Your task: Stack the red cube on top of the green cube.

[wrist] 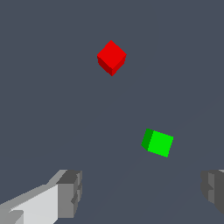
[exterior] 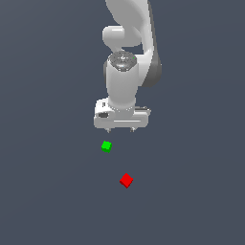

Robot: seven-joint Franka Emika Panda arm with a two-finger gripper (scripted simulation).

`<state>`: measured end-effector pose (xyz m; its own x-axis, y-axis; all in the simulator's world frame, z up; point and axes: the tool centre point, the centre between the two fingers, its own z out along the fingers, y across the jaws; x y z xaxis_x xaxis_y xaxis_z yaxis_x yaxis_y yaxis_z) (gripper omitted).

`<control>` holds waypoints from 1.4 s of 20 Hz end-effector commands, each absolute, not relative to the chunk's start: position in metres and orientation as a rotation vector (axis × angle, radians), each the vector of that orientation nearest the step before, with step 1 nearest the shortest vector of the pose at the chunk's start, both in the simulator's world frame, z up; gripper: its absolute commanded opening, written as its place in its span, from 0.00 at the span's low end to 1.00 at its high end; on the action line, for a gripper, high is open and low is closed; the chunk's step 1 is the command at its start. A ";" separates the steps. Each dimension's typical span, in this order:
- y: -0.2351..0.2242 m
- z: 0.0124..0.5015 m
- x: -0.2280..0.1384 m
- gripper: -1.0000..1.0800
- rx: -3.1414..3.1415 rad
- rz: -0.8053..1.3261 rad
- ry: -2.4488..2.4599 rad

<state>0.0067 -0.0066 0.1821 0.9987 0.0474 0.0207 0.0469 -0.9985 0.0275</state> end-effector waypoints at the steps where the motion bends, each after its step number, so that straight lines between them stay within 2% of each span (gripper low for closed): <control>1: -0.007 0.182 0.007 0.96 3.114 0.033 0.073; 14: 0.004 0.166 0.026 0.96 3.116 0.029 -0.083; 28: 0.023 0.121 0.087 0.96 3.079 0.016 -0.545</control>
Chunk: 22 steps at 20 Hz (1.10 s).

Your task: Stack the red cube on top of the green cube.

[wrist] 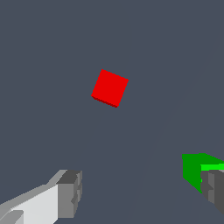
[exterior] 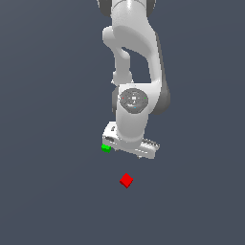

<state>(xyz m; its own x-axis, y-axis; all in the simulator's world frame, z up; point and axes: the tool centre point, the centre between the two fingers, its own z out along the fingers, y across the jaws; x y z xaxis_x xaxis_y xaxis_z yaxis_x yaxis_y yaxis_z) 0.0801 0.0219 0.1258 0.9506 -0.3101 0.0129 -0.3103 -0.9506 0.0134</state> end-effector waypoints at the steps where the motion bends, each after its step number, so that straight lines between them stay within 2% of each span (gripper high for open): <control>1: 0.024 0.117 0.092 0.96 3.074 0.015 -0.578; 13: 0.023 0.086 0.139 0.96 3.004 0.005 -0.904; 22: 0.019 0.073 0.158 0.96 2.966 0.001 -1.032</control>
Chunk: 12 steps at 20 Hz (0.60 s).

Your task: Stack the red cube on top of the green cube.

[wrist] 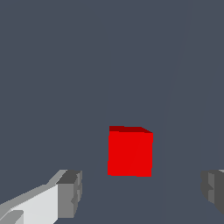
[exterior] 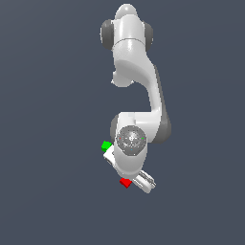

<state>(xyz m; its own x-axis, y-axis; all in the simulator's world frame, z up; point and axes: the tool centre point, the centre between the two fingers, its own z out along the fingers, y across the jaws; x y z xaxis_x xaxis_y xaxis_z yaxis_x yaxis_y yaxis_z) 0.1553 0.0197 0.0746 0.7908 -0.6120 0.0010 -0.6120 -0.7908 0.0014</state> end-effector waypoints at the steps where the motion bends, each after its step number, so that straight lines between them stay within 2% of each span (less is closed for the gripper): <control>1: 0.019 0.073 0.159 0.96 2.964 0.001 -1.041; 12: 0.017 0.070 0.164 0.96 2.954 0.000 -1.068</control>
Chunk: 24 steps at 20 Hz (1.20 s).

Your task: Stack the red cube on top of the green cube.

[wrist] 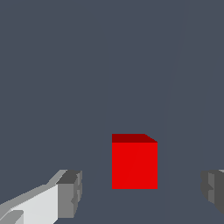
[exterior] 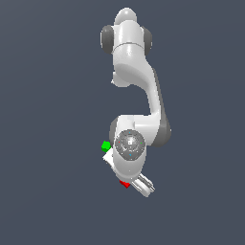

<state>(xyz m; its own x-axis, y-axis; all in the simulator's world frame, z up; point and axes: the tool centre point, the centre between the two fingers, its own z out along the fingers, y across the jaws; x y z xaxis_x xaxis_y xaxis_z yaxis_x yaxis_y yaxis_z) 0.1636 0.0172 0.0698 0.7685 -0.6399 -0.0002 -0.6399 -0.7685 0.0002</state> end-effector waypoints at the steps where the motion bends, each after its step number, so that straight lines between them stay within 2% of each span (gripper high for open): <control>1: 0.018 0.070 0.164 0.96 2.954 0.000 -1.068; 14: 0.017 0.021 0.162 0.96 2.954 0.000 -1.069; 20: 0.017 0.020 0.164 0.96 2.954 0.000 -1.069; 21: 0.017 0.020 0.164 0.00 2.954 0.000 -1.069; 24: 0.017 0.020 0.164 0.00 2.954 0.000 -1.069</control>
